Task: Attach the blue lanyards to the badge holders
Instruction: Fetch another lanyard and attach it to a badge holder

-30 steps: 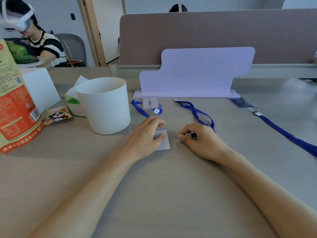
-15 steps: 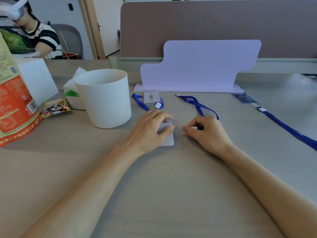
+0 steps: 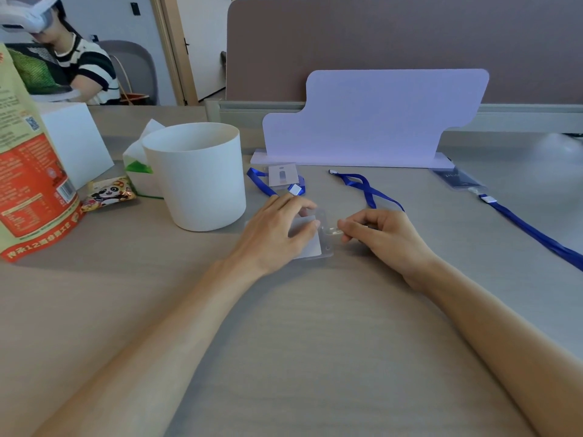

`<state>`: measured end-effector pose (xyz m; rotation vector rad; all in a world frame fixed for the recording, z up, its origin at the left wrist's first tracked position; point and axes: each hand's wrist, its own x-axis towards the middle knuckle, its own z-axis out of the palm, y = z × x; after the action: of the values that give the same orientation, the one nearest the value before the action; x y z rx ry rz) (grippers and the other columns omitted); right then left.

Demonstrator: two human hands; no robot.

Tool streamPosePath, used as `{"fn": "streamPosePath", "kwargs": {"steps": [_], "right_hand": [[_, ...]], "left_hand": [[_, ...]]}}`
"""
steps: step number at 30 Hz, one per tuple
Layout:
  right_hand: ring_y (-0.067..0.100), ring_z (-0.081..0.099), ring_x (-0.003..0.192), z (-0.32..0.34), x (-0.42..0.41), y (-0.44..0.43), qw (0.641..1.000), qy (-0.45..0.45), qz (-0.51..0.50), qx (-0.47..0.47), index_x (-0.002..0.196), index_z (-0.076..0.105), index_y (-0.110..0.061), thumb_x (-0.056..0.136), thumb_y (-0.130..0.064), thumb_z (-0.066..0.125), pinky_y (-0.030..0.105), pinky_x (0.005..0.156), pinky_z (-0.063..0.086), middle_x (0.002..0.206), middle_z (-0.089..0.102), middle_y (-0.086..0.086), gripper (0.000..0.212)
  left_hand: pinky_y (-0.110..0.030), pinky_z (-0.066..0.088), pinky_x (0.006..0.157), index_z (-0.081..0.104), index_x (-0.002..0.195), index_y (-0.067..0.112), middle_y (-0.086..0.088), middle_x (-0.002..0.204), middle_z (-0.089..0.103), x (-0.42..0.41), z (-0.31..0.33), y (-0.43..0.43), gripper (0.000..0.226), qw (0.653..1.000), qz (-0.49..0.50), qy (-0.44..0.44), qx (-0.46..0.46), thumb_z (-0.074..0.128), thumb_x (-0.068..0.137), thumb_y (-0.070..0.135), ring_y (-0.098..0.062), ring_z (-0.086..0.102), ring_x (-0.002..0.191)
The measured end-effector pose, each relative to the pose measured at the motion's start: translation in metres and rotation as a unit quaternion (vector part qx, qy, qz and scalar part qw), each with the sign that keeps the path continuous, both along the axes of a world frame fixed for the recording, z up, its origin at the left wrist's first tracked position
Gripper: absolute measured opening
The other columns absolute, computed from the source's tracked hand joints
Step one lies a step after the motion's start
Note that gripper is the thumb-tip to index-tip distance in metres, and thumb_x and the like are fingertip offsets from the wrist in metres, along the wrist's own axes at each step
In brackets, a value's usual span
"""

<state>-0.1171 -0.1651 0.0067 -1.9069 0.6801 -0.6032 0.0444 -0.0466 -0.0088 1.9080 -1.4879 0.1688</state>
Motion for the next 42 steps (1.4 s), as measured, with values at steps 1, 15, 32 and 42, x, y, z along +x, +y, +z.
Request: {"fn": "streamPosePath", "kwargs": {"steps": [1, 15, 32, 42], "right_hand": [[0.013, 0.056, 0.079, 0.0, 0.0, 0.0, 1.0, -0.001, 0.006, 0.002, 0.069, 0.072, -0.02, 0.09, -0.032, 0.066, 0.022, 0.069, 0.043, 0.087, 0.074, -0.003, 0.025], [-0.001, 0.064, 0.07, -0.006, -0.001, 0.0, 0.997, -0.04, 0.064, -0.019, 0.095, 0.069, -0.014, 0.094, -0.024, 0.061, 0.013, 0.071, 0.05, 0.076, 0.074, -0.006, 0.013], [0.002, 0.064, 0.072, -0.006, 0.003, 0.008, 0.989, -0.049, 0.103, -0.089, 0.1, 0.057, -0.019, 0.098, -0.014, 0.052, 0.015, 0.068, 0.049, 0.082, 0.067, 0.0, 0.007], [0.004, 0.065, 0.069, -0.001, 0.0, 0.01, 0.99, -0.07, 0.092, -0.086, 0.095, 0.058, -0.02, 0.094, -0.009, 0.057, 0.016, 0.07, 0.051, 0.081, 0.067, -0.002, 0.011]], "left_hand": [[-0.028, 0.042, 0.092, 0.057, 0.119, 0.024, 0.011, 0.105, 0.057, 0.0, 0.0, 0.0, 0.03, 1.0, -0.004, 0.006, 0.009, 0.055, 0.092, 0.035, -0.008, 0.049, 0.105], [-0.013, 0.033, 0.056, 0.062, 0.097, 0.015, 0.004, 0.069, 0.052, 0.004, 0.022, 0.009, 0.023, 0.954, -0.084, 0.236, 0.163, 0.071, 0.083, 0.032, -0.003, 0.044, 0.058], [-0.014, 0.049, 0.081, 0.073, 0.098, 0.011, 0.0, 0.098, 0.074, -0.006, 0.033, 0.015, 0.018, 0.895, -0.138, 0.371, 0.206, 0.062, 0.091, 0.024, -0.004, 0.066, 0.089], [-0.017, 0.046, 0.088, 0.074, 0.091, 0.023, 0.006, 0.1, 0.073, -0.011, 0.033, 0.012, 0.015, 0.901, -0.126, 0.355, 0.216, 0.061, 0.091, 0.029, 0.0, 0.064, 0.092]]}}
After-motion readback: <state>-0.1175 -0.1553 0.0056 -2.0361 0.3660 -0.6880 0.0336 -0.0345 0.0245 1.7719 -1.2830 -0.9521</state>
